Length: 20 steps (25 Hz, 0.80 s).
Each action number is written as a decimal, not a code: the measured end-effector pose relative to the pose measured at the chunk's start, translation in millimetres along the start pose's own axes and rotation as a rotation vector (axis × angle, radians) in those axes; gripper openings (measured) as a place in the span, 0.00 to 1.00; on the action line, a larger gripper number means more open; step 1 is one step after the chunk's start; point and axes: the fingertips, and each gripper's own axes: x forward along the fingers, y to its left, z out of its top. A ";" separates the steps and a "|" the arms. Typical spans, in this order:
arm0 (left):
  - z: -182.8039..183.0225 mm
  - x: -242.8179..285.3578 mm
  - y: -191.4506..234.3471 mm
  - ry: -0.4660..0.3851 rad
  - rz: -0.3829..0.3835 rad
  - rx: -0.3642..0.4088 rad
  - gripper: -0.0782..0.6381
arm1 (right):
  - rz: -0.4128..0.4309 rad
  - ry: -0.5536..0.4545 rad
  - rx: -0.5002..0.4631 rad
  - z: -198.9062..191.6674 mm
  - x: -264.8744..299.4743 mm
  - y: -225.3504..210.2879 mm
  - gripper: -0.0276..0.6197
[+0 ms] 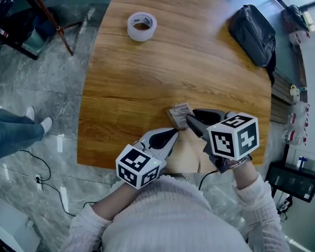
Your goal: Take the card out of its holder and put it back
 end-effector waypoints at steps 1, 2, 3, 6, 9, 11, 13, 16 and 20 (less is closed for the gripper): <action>1.1 -0.2 -0.8 0.002 0.000 0.010 0.12 | 0.006 -0.017 0.006 1.1 -2.9 1.2 0.19; 2.8 -0.7 -1.8 0.003 0.000 0.020 0.12 | 0.011 -0.039 0.011 2.6 -6.6 2.6 0.19; 4.9 -1.4 -2.9 0.002 0.001 0.031 0.12 | 0.016 -0.063 0.014 4.6 -10.8 4.1 0.19; 9.6 -3.0 -7.3 0.007 0.007 0.063 0.12 | 0.034 -0.138 0.016 10.2 -24.1 9.4 0.19; 11.2 -4.8 -12.4 0.018 0.012 0.088 0.12 | 0.047 -0.205 0.027 11.1 -35.1 13.0 0.17; 13.5 -6.2 -14.4 0.022 0.011 0.101 0.12 | 0.049 -0.266 0.040 12.7 -41.7 13.8 0.10; 14.3 -6.1 -16.1 0.031 0.011 0.109 0.12 | 0.060 -0.326 0.054 11.7 -47.6 14.7 0.04; 12.5 -4.5 -20.7 0.051 0.014 0.126 0.12 | 0.100 -0.413 0.071 6.0 -56.9 17.8 0.04; 14.7 -5.6 -26.5 0.066 0.012 0.150 0.12 | 0.187 -0.551 0.083 2.6 -69.4 30.0 0.04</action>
